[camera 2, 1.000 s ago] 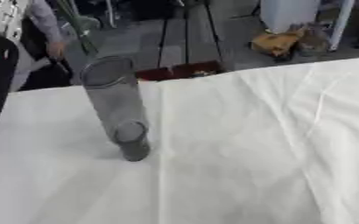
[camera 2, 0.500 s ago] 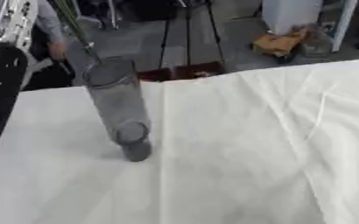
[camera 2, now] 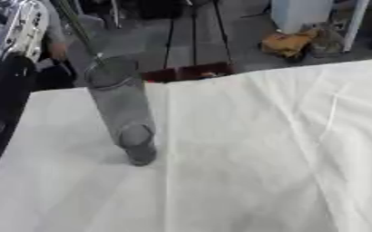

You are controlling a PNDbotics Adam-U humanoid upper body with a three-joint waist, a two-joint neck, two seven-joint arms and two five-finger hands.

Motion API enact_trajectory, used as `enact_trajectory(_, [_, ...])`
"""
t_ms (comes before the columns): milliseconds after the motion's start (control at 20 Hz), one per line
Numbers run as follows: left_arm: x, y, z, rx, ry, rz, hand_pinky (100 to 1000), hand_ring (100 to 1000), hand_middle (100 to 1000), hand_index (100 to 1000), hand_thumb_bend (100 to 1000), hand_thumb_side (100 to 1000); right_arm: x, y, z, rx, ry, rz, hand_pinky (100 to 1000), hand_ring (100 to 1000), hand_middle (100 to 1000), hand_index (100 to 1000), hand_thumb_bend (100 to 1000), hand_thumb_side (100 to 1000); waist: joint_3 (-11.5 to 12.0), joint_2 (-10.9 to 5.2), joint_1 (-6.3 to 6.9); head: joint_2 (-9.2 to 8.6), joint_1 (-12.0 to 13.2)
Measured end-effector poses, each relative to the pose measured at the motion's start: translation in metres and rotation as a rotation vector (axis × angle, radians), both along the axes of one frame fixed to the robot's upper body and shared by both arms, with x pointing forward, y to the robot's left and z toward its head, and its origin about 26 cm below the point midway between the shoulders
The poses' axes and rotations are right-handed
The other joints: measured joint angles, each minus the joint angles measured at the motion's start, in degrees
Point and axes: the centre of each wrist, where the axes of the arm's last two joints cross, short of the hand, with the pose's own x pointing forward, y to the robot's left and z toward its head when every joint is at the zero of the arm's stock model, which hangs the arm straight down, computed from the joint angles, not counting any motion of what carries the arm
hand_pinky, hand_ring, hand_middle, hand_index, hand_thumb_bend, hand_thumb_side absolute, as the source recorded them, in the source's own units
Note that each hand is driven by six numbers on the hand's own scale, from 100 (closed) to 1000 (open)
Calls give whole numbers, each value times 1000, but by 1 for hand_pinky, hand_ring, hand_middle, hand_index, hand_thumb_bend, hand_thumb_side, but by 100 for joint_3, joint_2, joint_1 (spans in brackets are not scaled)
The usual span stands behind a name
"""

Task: Arrange flowers into the vase.

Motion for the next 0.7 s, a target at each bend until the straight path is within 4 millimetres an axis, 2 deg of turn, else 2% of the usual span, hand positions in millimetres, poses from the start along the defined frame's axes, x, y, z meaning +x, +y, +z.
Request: enact_trajectory(700, [5,-4,-10,10,4,13,100,100,100,102,100,856,0,1,1,2,-6,3,898,1000,824,900,100,1000,-59,82,-3,-59,32])
